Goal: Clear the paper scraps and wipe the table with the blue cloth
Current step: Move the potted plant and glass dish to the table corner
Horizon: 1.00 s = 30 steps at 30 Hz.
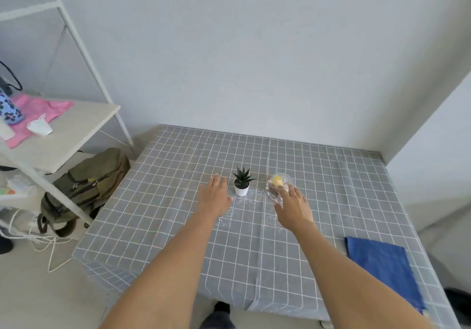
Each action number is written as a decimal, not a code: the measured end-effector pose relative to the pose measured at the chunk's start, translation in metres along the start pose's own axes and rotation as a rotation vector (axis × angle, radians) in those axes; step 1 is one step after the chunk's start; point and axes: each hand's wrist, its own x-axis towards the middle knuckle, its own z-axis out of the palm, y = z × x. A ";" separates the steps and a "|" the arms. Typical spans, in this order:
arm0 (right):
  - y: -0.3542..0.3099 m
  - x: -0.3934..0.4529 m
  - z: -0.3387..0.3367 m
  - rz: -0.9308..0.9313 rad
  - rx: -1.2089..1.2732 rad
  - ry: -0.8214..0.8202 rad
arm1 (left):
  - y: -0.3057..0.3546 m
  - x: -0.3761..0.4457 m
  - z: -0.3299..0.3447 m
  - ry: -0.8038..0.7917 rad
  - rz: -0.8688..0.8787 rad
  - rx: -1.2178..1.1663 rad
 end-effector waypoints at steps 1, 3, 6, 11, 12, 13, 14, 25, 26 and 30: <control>0.003 0.004 0.002 0.012 0.005 0.005 | -0.001 0.006 0.004 -0.008 0.005 -0.009; 0.005 0.013 0.006 0.041 0.015 0.011 | -0.004 0.017 0.012 -0.021 0.013 -0.014; 0.007 0.026 0.015 0.088 0.030 -0.001 | -0.010 0.034 0.022 -0.059 0.015 -0.044; 0.009 0.049 0.026 0.139 0.055 0.007 | -0.021 0.060 0.044 -0.124 0.056 -0.018; 0.010 0.053 0.028 0.152 0.060 0.011 | -0.024 0.064 0.048 -0.124 0.067 -0.021; 0.011 0.057 0.030 0.163 0.061 0.014 | -0.025 0.069 0.050 -0.121 0.081 -0.032; 0.013 0.060 0.032 0.171 0.059 0.015 | -0.026 0.074 0.052 -0.114 0.097 -0.047; 0.021 0.085 0.058 0.182 0.179 0.058 | -0.022 0.098 0.082 0.041 0.112 -0.339; 0.023 0.086 0.061 0.179 0.183 0.067 | -0.021 0.101 0.084 0.045 0.105 -0.374; 0.032 0.095 0.073 0.160 0.226 0.099 | -0.014 0.110 0.093 0.116 0.094 -0.522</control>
